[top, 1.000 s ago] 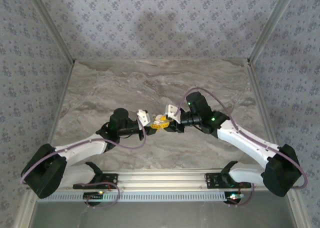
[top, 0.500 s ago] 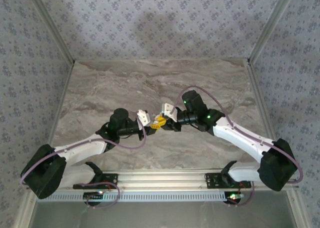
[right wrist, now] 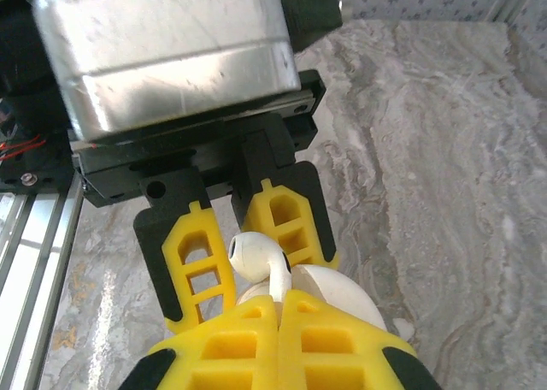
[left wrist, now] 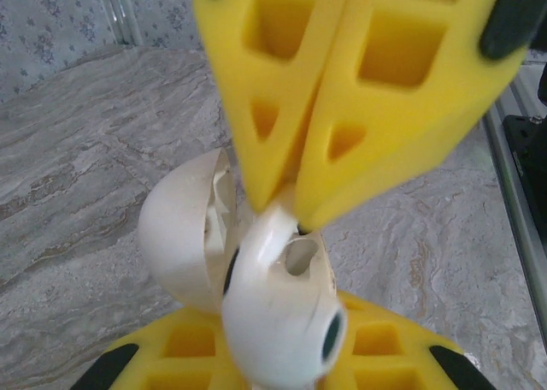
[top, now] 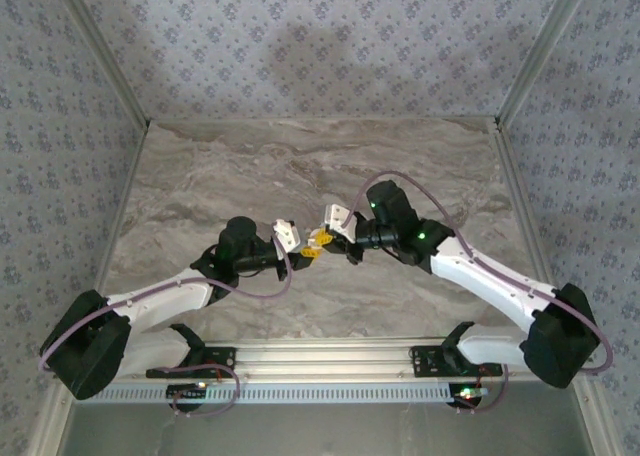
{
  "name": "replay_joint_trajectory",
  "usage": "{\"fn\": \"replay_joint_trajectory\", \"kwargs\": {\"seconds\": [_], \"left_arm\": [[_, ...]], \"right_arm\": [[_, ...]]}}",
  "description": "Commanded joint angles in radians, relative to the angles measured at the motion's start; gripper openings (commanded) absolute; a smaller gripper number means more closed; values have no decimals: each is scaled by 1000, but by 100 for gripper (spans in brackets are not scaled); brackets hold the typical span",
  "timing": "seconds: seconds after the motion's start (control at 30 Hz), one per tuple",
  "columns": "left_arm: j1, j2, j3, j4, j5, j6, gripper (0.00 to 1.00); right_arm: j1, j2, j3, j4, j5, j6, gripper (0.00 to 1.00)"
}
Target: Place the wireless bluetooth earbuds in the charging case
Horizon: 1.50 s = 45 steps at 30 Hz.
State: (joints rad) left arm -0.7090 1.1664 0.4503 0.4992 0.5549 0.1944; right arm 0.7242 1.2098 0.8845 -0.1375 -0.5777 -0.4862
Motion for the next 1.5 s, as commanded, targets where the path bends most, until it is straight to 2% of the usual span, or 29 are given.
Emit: {"fn": "replay_joint_trajectory", "kwargs": {"seconds": [0.0,0.13,0.33,0.5,0.67,0.87,1.13,1.23,1.37,1.47], "left_arm": [[-6,-7,16,30,-17,10,9],[-6,12,13,30,-70,-8,9],[-6,37,0,25,-210,-78,9],[-6,42,-21,4,-297,-115,9],[-6,35,-38,5,-341,-129,9],[-6,20,-41,-3,-360,-129,9],[-5,0,-52,-7,-369,-134,10],[-5,-11,-61,-3,-378,-132,10],[-4,-25,-62,-11,-387,-124,10],[-4,-28,-59,-19,-389,-118,10]], "right_arm": [[-10,-59,-27,15,17,10,2],[-44,-102,-62,39,18,66,1],[-113,-165,-141,-12,93,225,0],[-137,-210,-270,-2,266,396,0],[-127,-152,-376,21,437,582,0],[-65,-41,-404,20,613,706,0],[-8,59,-397,-17,682,791,2],[5,77,-390,-48,681,817,6],[26,76,-358,-125,653,847,23],[34,53,-306,-220,636,859,30]]}}
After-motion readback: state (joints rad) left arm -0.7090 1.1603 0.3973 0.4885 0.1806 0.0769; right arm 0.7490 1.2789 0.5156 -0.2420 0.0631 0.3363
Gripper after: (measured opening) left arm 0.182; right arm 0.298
